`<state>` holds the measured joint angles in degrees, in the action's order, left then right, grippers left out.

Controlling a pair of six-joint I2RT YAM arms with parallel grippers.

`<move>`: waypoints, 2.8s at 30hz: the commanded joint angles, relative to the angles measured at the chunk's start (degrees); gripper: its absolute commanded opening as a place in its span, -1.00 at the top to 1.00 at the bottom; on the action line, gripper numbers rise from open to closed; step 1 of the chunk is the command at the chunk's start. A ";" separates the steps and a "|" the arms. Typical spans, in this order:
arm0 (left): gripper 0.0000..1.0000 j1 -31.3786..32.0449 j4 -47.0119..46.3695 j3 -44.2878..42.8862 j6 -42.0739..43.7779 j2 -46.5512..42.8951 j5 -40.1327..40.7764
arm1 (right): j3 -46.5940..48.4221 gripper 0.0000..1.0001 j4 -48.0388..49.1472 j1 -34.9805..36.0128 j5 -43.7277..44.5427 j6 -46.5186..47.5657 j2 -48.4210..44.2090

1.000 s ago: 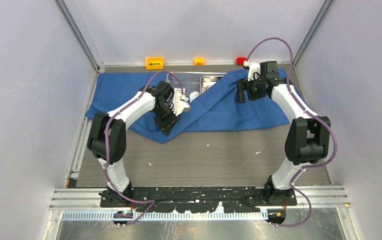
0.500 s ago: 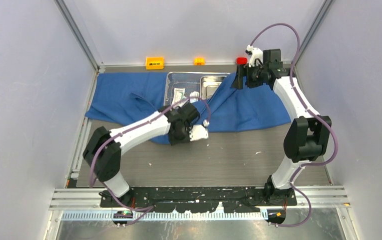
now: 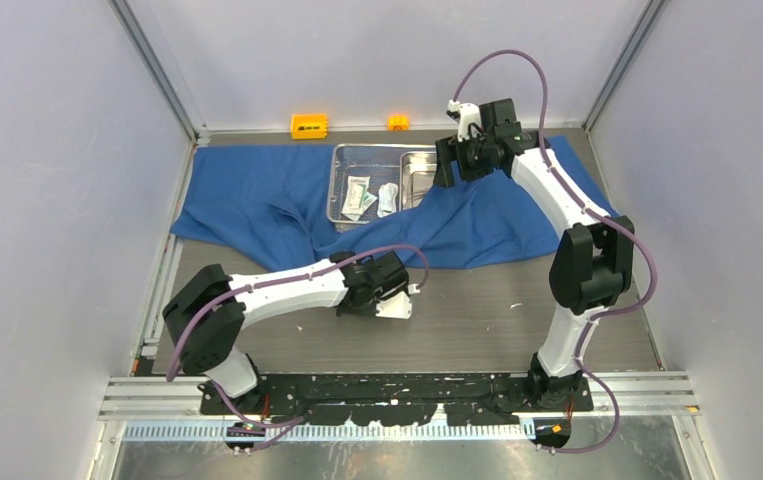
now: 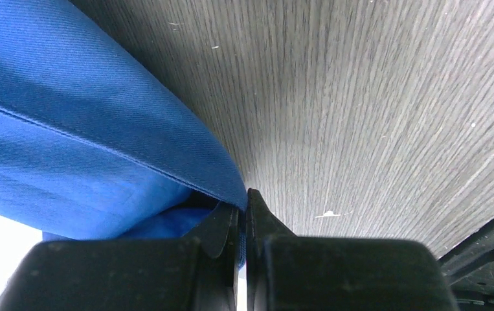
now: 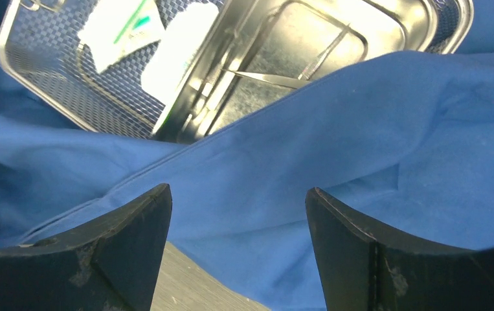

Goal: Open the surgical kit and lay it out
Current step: Open the surgical kit at the center of the board.

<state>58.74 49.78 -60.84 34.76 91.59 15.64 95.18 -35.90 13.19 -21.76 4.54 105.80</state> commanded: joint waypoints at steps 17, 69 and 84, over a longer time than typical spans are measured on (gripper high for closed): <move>1.00 -1.23 -4.55 4.40 1.76 -3.70 4.75 | 20.12 -0.61 -23.02 6.72 7.59 31.31 9.25; 1.00 -1.97 -18.53 9.86 7.00 1.69 17.50 | 51.58 0.91 -54.13 15.33 15.90 75.93 35.82; 1.00 -5.91 -19.49 11.68 8.92 -6.75 13.99 | 43.02 0.75 -46.41 10.82 9.51 65.51 23.06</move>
<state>53.17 30.89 -50.11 41.39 87.53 29.15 138.61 -86.78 25.02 -9.47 73.36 133.80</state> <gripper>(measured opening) 0.024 0.032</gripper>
